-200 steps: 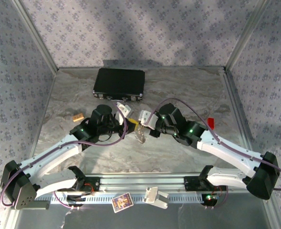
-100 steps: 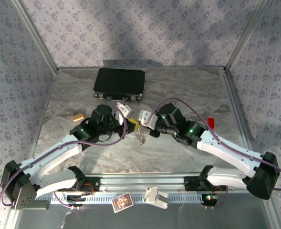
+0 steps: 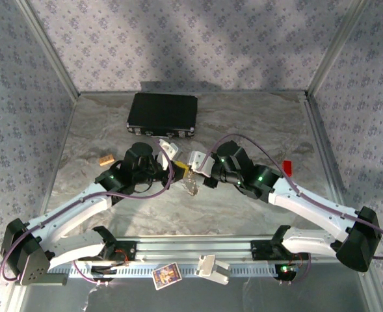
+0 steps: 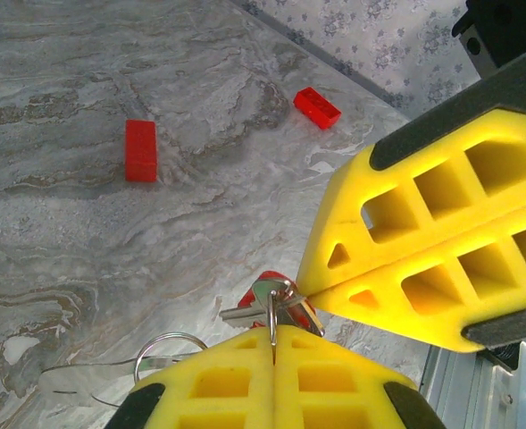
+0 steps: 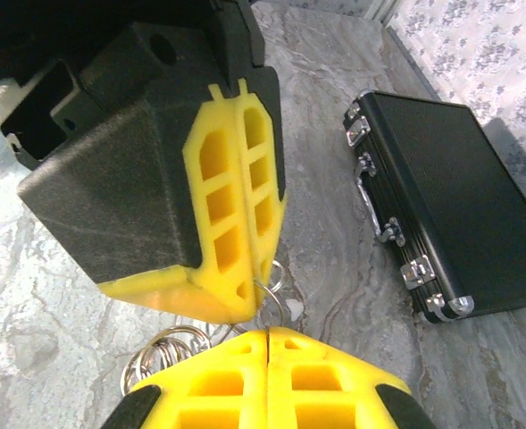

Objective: Put the keys on the keyring

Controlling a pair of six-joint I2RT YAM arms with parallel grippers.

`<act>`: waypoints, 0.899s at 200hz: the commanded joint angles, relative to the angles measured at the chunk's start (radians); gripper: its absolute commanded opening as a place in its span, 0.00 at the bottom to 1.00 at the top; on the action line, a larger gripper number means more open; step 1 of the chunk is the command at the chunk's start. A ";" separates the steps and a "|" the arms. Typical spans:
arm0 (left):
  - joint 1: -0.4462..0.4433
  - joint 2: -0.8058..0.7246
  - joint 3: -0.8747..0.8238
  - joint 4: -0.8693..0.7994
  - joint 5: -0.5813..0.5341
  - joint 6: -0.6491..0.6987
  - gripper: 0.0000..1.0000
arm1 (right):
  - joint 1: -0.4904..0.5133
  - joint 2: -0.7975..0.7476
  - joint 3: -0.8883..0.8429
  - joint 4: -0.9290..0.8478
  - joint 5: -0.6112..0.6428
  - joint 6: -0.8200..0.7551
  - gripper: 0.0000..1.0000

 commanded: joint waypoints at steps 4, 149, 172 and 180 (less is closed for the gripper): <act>-0.004 0.004 0.043 0.045 0.012 -0.008 0.00 | 0.007 -0.038 -0.019 0.032 0.049 -0.014 0.00; -0.005 0.004 0.043 0.051 0.020 -0.012 0.00 | 0.020 -0.009 -0.011 0.017 0.025 -0.017 0.00; -0.004 0.004 0.043 0.051 0.022 -0.012 0.00 | 0.020 -0.006 -0.008 0.011 0.019 -0.020 0.00; -0.005 0.004 0.042 0.051 0.022 -0.013 0.00 | 0.021 -0.006 -0.008 0.011 0.021 -0.020 0.00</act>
